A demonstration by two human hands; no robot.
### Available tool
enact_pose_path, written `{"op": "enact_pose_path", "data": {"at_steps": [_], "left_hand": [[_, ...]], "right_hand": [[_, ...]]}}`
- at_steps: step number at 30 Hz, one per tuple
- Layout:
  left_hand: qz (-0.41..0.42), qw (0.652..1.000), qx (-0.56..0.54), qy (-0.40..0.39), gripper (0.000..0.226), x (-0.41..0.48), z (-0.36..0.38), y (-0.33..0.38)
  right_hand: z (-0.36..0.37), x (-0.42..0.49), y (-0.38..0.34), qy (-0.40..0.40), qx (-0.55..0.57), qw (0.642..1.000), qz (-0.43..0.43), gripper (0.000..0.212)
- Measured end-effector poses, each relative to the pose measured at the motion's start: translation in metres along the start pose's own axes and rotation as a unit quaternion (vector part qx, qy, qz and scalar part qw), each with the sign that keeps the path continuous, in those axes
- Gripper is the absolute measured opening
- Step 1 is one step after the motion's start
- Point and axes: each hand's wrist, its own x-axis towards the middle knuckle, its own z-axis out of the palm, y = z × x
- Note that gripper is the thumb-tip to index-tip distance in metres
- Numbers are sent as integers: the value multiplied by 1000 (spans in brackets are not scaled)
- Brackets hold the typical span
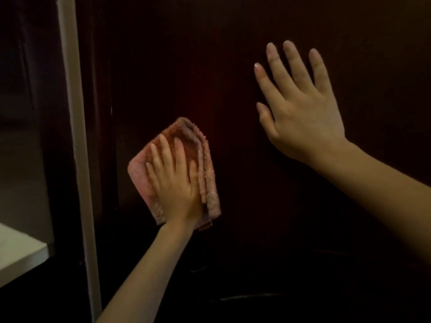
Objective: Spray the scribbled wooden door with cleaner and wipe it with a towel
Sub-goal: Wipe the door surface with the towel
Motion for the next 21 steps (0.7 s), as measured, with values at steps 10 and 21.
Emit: {"op": "enact_pose_path", "data": {"at_steps": [10, 21], "left_hand": [[178, 980, 34, -88, 49, -157, 21, -4], [76, 995, 29, -51, 57, -144, 25, -6]], "right_hand": [[-5, -3, 0, -33, 11, 999, 2, 57], [-1, -9, -2, -35, -17, 996, -85, 63]]}}
